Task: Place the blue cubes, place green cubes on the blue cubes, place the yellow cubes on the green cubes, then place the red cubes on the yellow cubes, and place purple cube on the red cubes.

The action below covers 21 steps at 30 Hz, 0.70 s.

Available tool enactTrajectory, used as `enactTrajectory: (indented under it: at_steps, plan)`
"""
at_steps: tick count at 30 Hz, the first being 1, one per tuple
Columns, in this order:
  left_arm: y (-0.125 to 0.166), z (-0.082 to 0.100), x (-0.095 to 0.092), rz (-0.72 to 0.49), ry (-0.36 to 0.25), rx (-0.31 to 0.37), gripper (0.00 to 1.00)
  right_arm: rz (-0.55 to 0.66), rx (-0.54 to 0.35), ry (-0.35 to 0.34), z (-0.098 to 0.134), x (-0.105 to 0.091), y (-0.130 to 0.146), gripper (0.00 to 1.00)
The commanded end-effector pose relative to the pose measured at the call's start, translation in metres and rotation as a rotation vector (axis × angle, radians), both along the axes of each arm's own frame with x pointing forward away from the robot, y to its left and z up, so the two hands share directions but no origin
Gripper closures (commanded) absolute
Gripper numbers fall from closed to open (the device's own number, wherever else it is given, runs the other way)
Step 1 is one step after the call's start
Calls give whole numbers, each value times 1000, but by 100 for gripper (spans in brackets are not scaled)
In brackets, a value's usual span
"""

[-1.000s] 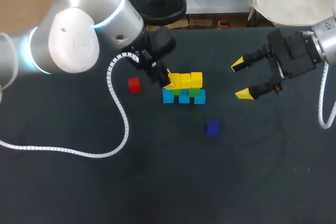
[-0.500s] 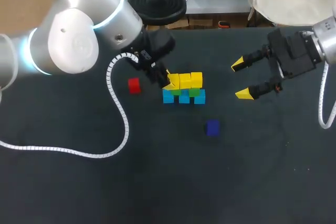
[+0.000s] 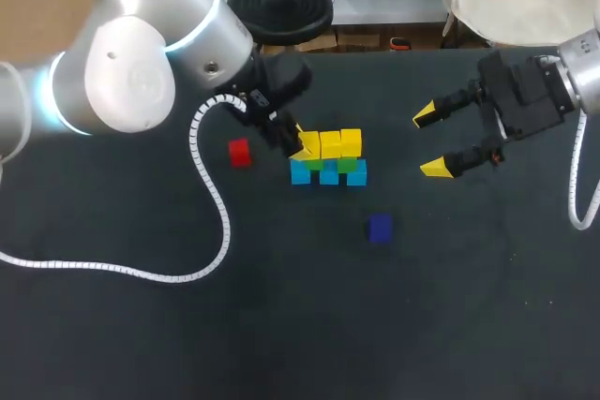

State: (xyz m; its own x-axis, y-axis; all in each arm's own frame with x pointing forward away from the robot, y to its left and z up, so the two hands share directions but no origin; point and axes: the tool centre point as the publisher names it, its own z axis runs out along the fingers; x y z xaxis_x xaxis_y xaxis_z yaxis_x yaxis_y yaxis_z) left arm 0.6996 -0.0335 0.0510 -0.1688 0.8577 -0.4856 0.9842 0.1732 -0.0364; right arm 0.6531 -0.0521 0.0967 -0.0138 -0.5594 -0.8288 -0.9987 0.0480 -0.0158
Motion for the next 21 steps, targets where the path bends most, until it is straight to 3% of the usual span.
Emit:
enactTrajectory:
  at_steps: [1, 21]
  plan:
    - [1, -1, 0, 1, 0, -2, 100, 0, 1, -1, 0, 0, 0, 0]
    - [0, 0, 1, 3, 3, -15, 100, 0, 1, -1, 0, 0, 0, 0]
